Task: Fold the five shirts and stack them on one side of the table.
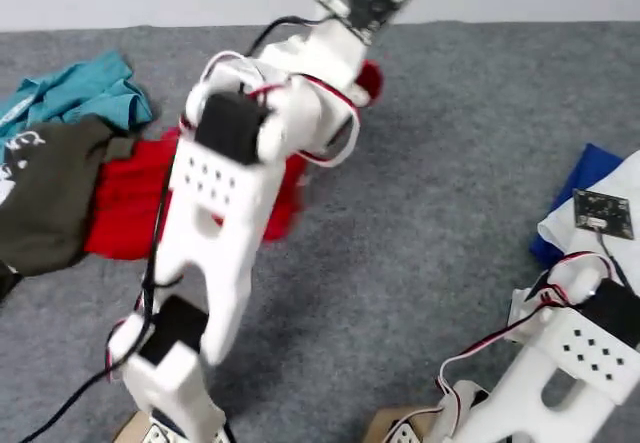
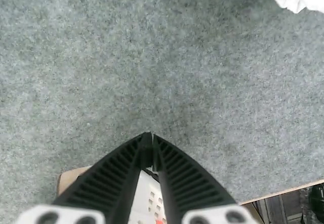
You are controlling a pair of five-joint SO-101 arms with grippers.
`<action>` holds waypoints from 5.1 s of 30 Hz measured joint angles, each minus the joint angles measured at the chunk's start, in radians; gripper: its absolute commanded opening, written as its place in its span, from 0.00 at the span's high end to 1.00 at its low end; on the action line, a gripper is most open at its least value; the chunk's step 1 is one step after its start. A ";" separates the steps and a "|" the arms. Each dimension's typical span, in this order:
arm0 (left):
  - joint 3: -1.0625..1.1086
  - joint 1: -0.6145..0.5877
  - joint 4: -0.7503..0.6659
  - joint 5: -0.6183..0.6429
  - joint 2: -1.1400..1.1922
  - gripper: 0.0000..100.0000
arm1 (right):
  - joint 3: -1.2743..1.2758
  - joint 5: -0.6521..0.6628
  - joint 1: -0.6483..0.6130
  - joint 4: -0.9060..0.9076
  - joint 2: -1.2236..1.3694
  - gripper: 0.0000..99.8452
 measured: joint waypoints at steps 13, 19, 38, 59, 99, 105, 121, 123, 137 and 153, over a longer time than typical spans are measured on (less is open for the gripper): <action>-0.002 0.021 -0.127 0.000 -0.209 1.00 | 0.000 0.000 0.000 0.000 0.000 0.99; 0.118 -0.193 0.121 0.000 -0.184 1.00 | 0.000 0.000 0.000 0.000 0.000 0.99; 0.654 -0.783 -0.040 -0.020 0.170 1.00 | -0.035 0.000 -0.775 -0.089 0.302 0.99; 0.654 -0.861 -0.130 -0.038 0.302 1.00 | -0.546 0.043 -1.321 0.006 0.848 0.80; 0.654 -0.967 -0.158 -0.035 0.407 1.00 | -0.750 0.101 -1.349 -0.288 1.416 0.99; 0.652 -0.948 -0.153 -0.035 0.407 1.00 | -0.835 0.101 -1.313 -0.175 1.424 0.99; 0.196 -0.825 0.180 -0.038 0.307 1.00 | -1.060 0.141 -1.163 0.008 1.172 0.99; 0.193 -0.795 0.181 -0.038 0.241 1.00 | -1.060 0.141 -1.117 0.009 1.109 0.99; 0.193 -0.620 0.189 -0.038 -0.195 1.00 | -1.060 0.144 -0.770 0.009 0.726 0.99; 0.511 -0.727 0.190 -0.040 -0.404 0.82 | -1.060 0.235 -0.654 0.012 0.690 0.99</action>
